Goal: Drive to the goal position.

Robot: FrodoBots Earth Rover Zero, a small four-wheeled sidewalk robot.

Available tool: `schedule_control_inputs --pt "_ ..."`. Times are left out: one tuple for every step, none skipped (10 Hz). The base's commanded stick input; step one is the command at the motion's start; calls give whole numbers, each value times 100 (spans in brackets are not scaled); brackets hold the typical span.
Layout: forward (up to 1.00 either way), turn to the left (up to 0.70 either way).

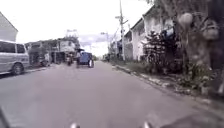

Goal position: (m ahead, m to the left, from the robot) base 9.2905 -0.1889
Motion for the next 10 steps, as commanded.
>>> schedule_control_inputs --pt "70 4" --pt "70 2" --pt "70 0" --pt "70 0" --pt "70 0" --pt "70 0" --pt "70 0" --pt "70 0" --pt "70 0" --pt "70 0"
